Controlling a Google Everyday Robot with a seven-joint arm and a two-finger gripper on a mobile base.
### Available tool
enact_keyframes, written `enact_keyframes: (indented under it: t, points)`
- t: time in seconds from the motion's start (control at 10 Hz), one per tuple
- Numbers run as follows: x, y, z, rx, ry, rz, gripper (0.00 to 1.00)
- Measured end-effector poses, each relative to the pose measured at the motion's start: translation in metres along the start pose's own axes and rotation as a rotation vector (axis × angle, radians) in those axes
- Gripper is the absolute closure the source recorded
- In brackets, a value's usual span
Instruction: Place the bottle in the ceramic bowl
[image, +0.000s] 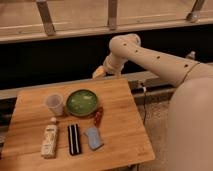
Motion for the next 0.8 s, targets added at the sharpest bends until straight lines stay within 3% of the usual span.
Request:
enact_keyframes:
  t: [0.2, 0.5, 0.8]
  points:
    - [0.0, 0.0, 0.0, -0.001, 0.0, 0.001, 0.2]
    - [0.001, 0.003, 0.02, -0.004, 0.064, -0.041, 0.2]
    - [-0.008, 0.054, 0.04, -0.008, 0.078, -0.1, 0.2]
